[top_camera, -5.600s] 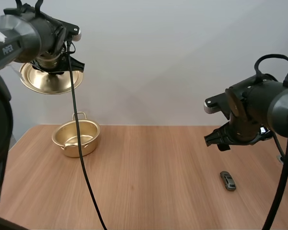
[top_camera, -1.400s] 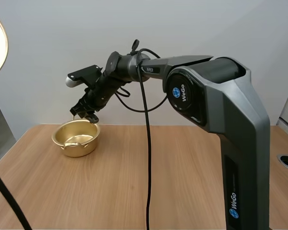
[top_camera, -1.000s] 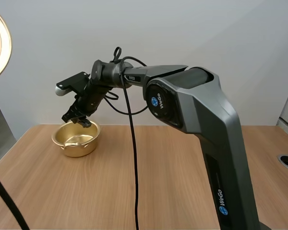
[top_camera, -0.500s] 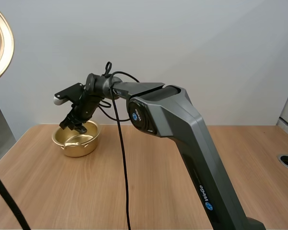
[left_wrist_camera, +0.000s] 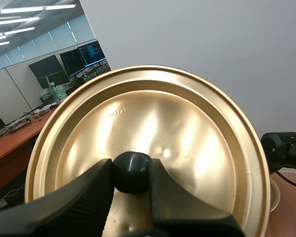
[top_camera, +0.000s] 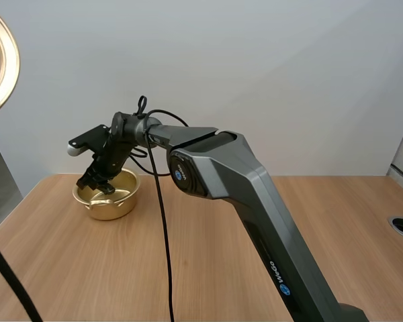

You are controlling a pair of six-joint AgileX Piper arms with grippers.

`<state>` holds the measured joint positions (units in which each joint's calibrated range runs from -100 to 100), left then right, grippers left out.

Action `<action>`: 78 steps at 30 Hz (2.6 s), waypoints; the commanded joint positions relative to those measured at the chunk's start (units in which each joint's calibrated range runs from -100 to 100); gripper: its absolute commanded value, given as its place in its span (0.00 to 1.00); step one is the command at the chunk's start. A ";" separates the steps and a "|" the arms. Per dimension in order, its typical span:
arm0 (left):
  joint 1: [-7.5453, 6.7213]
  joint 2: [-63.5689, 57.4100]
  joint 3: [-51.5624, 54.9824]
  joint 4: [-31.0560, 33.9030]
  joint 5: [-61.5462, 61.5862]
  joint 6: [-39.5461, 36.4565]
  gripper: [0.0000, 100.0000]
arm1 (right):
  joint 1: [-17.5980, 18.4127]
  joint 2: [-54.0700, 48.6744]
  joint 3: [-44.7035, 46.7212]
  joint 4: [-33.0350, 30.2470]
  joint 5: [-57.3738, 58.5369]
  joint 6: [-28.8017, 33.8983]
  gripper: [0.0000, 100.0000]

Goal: Open the pot, put the car inside, and close it

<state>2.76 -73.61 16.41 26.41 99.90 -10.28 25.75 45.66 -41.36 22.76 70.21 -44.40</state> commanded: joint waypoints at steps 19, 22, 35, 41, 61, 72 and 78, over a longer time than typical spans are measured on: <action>0.03 -0.01 -0.05 -0.06 0.10 0.06 0.00 | 0.50 -1.37 -0.07 -12.33 -6.00 11.94 1.00; 0.03 -0.01 -0.05 -0.06 0.10 0.06 0.00 | 0.50 -2.73 -0.07 -12.33 -7.07 11.94 1.00; 0.03 -0.01 -0.05 0.85 0.10 0.15 0.00 | 0.23 -8.10 -0.07 -17.00 8.91 9.58 0.00; 0.03 0.74 -0.05 8.07 0.10 0.91 0.00 | -1.76 -11.13 -0.07 -17.17 21.04 13.65 0.00; -0.10 18.99 27.93 3.42 -40.50 -3.86 0.00 | -19.43 -57.65 0.55 -8.38 29.79 11.87 0.00; -0.04 42.01 29.47 3.42 -60.63 -13.19 0.00 | -21.30 -81.75 0.55 -12.01 29.79 11.81 0.00; -0.04 53.27 29.47 3.42 -69.56 -14.78 0.00 | -21.30 -89.27 0.55 -16.95 29.79 12.02 0.00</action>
<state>2.67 -31.60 45.85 29.82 38.38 -24.22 4.50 -31.28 -40.89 8.30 100.00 -32.58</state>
